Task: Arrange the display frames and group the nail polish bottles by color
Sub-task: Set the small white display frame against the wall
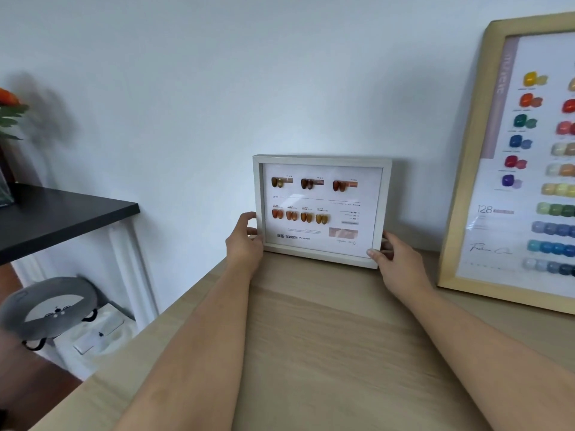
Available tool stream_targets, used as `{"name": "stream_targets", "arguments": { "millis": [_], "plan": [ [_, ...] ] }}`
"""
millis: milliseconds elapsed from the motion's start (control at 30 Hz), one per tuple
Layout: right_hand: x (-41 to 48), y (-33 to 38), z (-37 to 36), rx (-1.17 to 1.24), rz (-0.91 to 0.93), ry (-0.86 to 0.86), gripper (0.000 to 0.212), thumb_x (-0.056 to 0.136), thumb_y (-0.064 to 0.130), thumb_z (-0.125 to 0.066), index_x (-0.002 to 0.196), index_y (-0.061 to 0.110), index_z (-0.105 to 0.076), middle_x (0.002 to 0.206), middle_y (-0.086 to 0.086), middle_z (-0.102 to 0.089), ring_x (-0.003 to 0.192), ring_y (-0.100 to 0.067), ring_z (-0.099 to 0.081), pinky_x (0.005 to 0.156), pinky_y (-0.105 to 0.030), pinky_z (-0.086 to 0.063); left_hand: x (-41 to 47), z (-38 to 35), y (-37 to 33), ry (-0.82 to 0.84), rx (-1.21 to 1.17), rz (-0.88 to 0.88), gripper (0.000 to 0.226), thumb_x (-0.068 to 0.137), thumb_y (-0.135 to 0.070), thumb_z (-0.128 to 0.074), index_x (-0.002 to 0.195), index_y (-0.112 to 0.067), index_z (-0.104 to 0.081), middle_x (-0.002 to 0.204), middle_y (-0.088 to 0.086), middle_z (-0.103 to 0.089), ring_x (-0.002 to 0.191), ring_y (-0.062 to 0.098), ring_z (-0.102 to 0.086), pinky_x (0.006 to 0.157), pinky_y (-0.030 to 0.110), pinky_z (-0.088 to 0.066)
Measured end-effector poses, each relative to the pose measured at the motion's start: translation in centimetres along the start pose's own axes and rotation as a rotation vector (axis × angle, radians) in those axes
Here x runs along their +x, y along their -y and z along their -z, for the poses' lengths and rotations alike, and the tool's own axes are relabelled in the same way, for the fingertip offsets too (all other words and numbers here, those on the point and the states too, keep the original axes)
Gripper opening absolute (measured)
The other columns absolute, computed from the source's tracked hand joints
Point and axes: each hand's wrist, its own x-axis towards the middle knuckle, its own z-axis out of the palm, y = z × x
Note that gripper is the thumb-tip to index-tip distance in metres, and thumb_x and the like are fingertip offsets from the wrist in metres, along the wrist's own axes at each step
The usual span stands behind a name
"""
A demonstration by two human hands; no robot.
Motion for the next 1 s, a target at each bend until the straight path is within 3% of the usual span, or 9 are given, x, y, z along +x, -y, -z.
{"name": "stream_targets", "arguments": {
  "millis": [133,367,567,700,800,1000],
  "plan": [
    [0.18,-0.10,-0.15,-0.035,-0.010,0.005,0.037,0.087,0.016,-0.061,0.124,0.020,-0.054,0.107,0.003,-0.064,0.087,-0.009,-0.055,0.080,-0.024,-0.037,0.45,-0.33,0.13,-0.016,0.031,-0.020,0.035,0.087,-0.007,-0.045,0.106,-0.036,-0.052,0.080,-0.012,-0.056,0.065,0.006,-0.055,0.051,0.023,-0.041],
    [0.22,-0.06,-0.27,-0.075,-0.024,-0.003,0.040,0.089,0.015,-0.059,0.128,0.019,-0.050,0.120,-0.004,-0.063,0.095,-0.010,-0.051,0.085,-0.025,-0.037,0.61,-0.40,0.34,0.004,0.071,-0.052,0.037,0.086,-0.004,-0.045,0.110,-0.032,-0.050,0.083,-0.005,-0.057,0.069,0.010,-0.056,0.055,0.024,-0.044],
    [0.13,-0.03,-0.23,-0.084,-0.024,-0.010,0.040,0.089,0.016,-0.059,0.128,0.018,-0.049,0.122,-0.005,-0.063,0.107,-0.019,-0.056,0.086,-0.025,-0.036,0.69,-0.53,0.49,0.008,0.093,-0.066,0.037,0.085,-0.003,-0.047,0.111,-0.031,-0.049,0.085,-0.004,-0.059,0.070,0.006,-0.056,0.055,0.023,-0.042],
    [0.10,-0.01,-0.25,-0.083,-0.017,-0.017,0.039,0.089,0.016,-0.059,0.127,0.018,-0.051,0.119,-0.005,-0.064,0.100,-0.016,-0.055,0.084,-0.024,-0.036,0.80,-0.65,0.57,0.011,0.096,-0.065,0.039,0.085,-0.002,-0.047,0.111,-0.030,-0.048,0.086,-0.002,-0.059,0.070,0.004,-0.056,0.054,0.022,-0.039],
    [0.11,0.01,-0.28,-0.092,-0.027,-0.015,0.039,0.089,0.017,-0.058,0.127,0.018,-0.050,0.121,-0.006,-0.063,0.108,-0.020,-0.056,0.086,-0.024,-0.036,0.83,-0.73,0.65,0.013,0.088,-0.072,0.039,0.085,-0.002,-0.047,0.112,-0.030,-0.048,0.087,-0.002,-0.059,0.072,0.006,-0.057,0.055,0.022,-0.040],
    [-0.18,0.24,-0.16,-0.096,-0.060,-0.017,0.048,0.089,0.020,-0.059,0.134,0.016,-0.042,0.129,-0.007,-0.058,0.117,-0.023,-0.053,0.090,-0.026,-0.036,0.56,-0.62,0.50,0.038,0.051,-0.038,0.042,0.086,-0.008,-0.056,0.120,-0.030,-0.043,0.097,-0.002,-0.059,0.088,0.016,-0.060,0.068,0.026,-0.043]
  ]
}}
